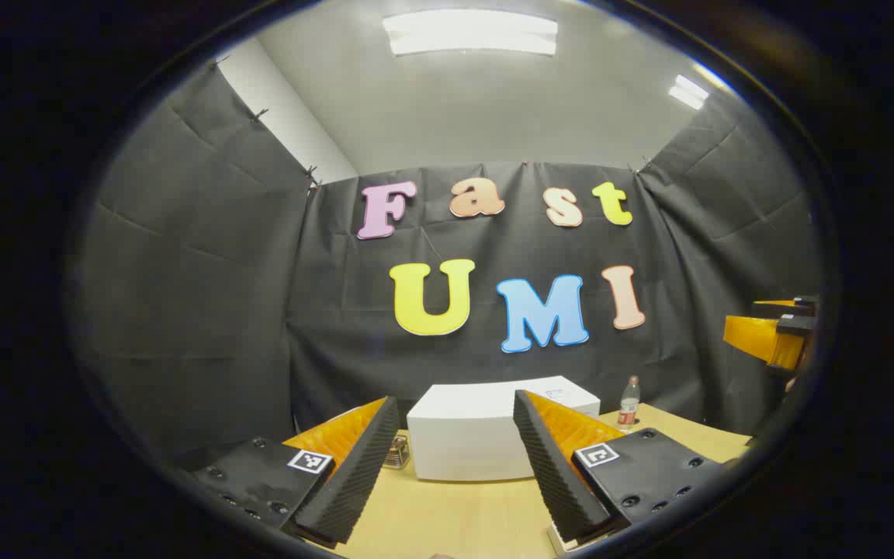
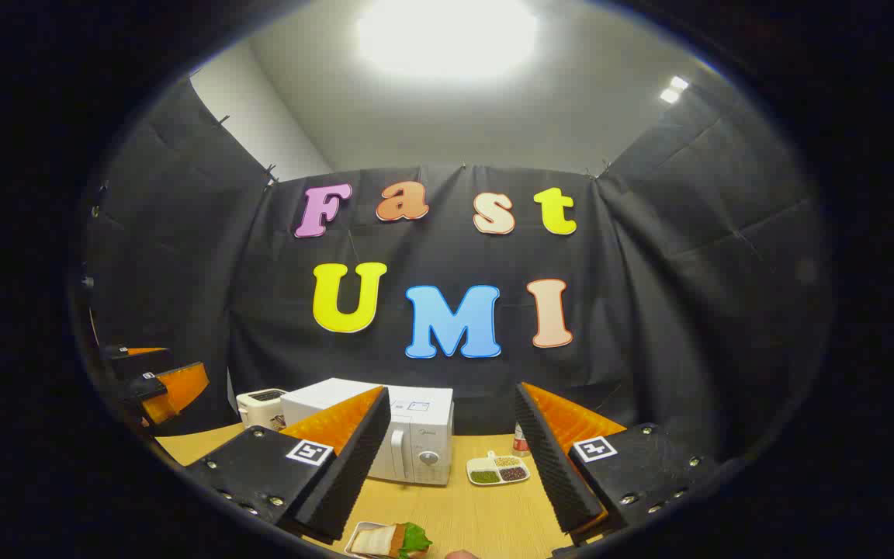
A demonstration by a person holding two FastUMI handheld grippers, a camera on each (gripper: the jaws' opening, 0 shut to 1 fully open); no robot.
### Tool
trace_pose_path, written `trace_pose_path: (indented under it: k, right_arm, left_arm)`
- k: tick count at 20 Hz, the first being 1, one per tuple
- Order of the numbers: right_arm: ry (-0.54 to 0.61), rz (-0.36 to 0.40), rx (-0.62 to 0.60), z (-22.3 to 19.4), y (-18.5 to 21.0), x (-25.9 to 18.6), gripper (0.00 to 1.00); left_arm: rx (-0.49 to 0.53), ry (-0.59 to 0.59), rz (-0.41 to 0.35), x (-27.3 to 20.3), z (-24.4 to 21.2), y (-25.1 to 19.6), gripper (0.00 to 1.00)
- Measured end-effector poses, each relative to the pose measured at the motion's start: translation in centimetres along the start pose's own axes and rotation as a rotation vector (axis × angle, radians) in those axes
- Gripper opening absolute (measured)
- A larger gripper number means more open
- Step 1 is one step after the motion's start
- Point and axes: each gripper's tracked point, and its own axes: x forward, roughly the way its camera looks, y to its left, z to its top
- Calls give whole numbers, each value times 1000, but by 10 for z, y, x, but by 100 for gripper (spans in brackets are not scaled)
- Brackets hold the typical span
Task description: Open the microwave oven with the left hand, put the food in, and close the microwave oven.
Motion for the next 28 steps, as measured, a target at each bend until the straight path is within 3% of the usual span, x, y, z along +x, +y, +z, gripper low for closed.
trace_pose_path:
  k: [16,21,22,28]
  right_arm:
    - [9,33,27,-13,-29,0,96]
    - [10,40,33,-22,-45,-2,96]
    - [17,41,39,-23,-45,-2,96]
    - [31,-1,48,-30,-56,10,96]
  left_arm:
    - [9,-2,11,-3,-4,-41,100]
    - [0,-13,4,17,-12,-63,92]
    - [2,-19,-3,23,-12,-67,98]
    - [13,-17,-60,77,-35,-92,98]
